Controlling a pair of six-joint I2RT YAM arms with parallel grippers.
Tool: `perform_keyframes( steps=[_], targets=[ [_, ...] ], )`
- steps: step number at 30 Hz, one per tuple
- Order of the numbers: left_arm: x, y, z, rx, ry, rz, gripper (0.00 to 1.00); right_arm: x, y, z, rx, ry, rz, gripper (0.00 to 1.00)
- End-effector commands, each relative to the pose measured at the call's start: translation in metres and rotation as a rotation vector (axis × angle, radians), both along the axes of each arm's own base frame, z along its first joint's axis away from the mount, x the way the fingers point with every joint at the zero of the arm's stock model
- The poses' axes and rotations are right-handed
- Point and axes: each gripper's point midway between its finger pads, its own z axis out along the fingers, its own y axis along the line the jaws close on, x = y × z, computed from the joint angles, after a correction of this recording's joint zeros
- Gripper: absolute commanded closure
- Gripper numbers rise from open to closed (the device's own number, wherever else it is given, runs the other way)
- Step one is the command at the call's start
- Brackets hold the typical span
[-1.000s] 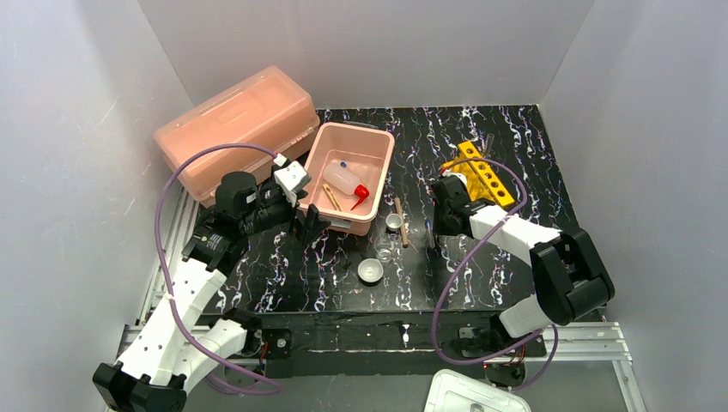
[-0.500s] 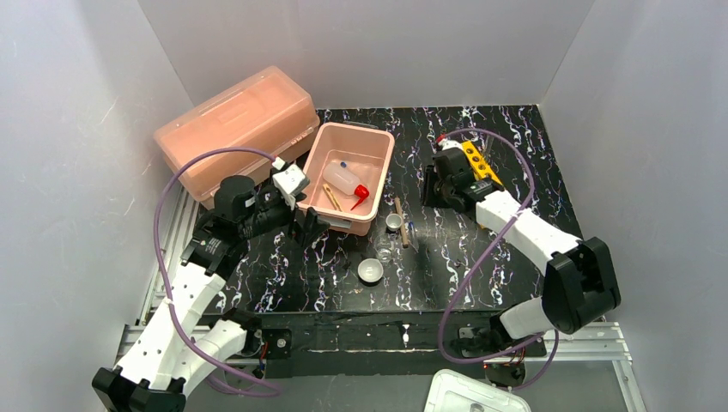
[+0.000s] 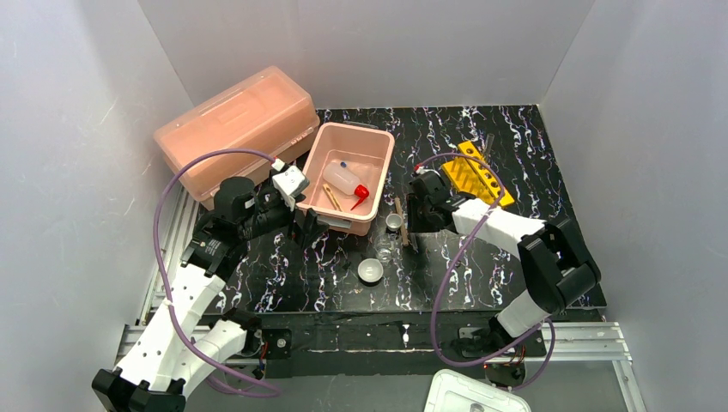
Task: Organize the chemistry lab equipment
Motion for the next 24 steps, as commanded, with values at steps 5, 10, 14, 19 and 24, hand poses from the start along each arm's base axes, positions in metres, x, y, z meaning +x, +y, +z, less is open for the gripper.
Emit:
perform_keyframes(
  steps=[5, 10, 14, 19, 24],
  targets=[
    [-0.001, 0.002, 0.003, 0.003, -0.006, 0.002, 0.01, 0.012, 0.005, -0.002, -0.004, -0.033, -0.030, 0.58],
    [-0.001, 0.002, 0.004, 0.003, -0.008, 0.002, 0.01, 0.012, -0.005, -0.008, -0.055, -0.040, -0.050, 0.58],
    [-0.001, 0.002, 0.004, 0.001, -0.006, 0.005, 0.01, 0.013, -0.015, -0.009, -0.099, -0.057, -0.074, 0.59],
    [-0.001, 0.002, 0.004, -0.001, -0.006, 0.005, 0.01, 0.013, -0.023, -0.007, -0.126, -0.076, -0.089, 0.59],
    [0.000, 0.002, 0.005, -0.002, -0.008, 0.007, 0.01, 0.009, -0.022, -0.012, -0.124, -0.054, -0.080, 0.59]
  ],
)
